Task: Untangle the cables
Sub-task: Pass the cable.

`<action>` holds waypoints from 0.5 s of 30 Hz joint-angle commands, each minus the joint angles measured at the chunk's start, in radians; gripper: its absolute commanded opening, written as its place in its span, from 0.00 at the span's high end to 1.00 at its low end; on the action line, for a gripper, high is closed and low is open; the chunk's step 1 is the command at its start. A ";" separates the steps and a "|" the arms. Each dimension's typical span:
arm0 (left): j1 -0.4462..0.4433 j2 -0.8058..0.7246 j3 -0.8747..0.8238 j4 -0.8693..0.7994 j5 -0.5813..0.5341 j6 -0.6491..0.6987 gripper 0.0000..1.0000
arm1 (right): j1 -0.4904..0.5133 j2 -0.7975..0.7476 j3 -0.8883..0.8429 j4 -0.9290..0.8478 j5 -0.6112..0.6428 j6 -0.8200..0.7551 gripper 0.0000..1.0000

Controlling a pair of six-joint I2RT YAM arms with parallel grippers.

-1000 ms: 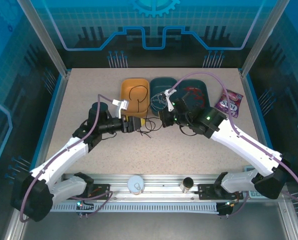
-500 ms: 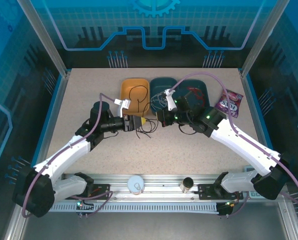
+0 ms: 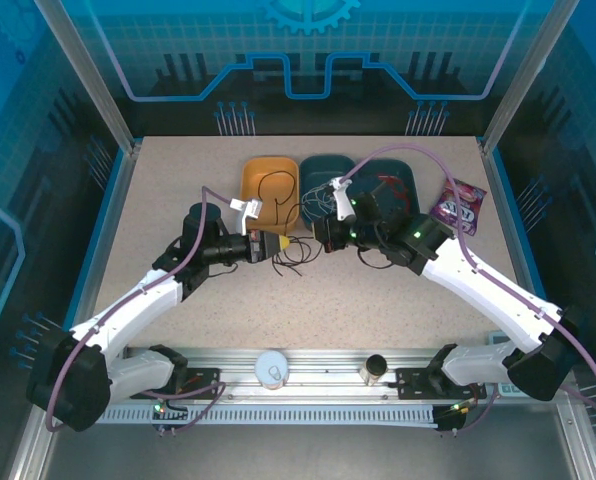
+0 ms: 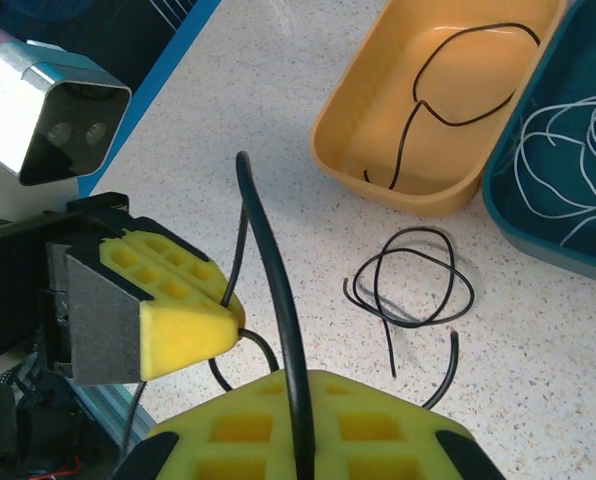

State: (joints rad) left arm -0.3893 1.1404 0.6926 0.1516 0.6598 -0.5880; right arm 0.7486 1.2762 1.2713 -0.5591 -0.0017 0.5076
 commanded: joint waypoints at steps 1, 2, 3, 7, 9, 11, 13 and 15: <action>-0.003 -0.002 0.000 -0.028 -0.025 0.006 1.00 | -0.016 -0.036 -0.016 0.010 0.005 0.014 0.84; -0.003 -0.003 0.003 -0.035 -0.032 0.009 1.00 | -0.020 -0.040 -0.018 0.008 0.011 0.018 0.76; -0.002 -0.004 0.008 -0.044 -0.042 0.014 1.00 | -0.023 -0.046 -0.021 0.008 0.015 0.020 0.69; 0.004 -0.005 0.031 -0.082 -0.106 0.033 1.00 | -0.032 -0.080 -0.035 -0.002 0.050 0.033 0.46; 0.013 -0.003 0.052 -0.116 -0.156 0.046 1.00 | -0.039 -0.105 -0.051 -0.010 0.087 0.048 0.37; 0.031 0.005 0.076 -0.150 -0.212 0.048 1.00 | -0.045 -0.133 -0.069 -0.024 0.135 0.069 0.25; 0.053 0.017 0.100 -0.170 -0.264 0.047 1.00 | -0.050 -0.161 -0.086 -0.039 0.185 0.087 0.09; 0.072 0.042 0.129 -0.190 -0.314 0.056 1.00 | -0.051 -0.186 -0.104 -0.051 0.222 0.101 0.00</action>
State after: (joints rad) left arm -0.3431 1.1576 0.7620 0.0147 0.4553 -0.5667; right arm 0.7113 1.1309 1.1900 -0.5781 0.1291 0.5735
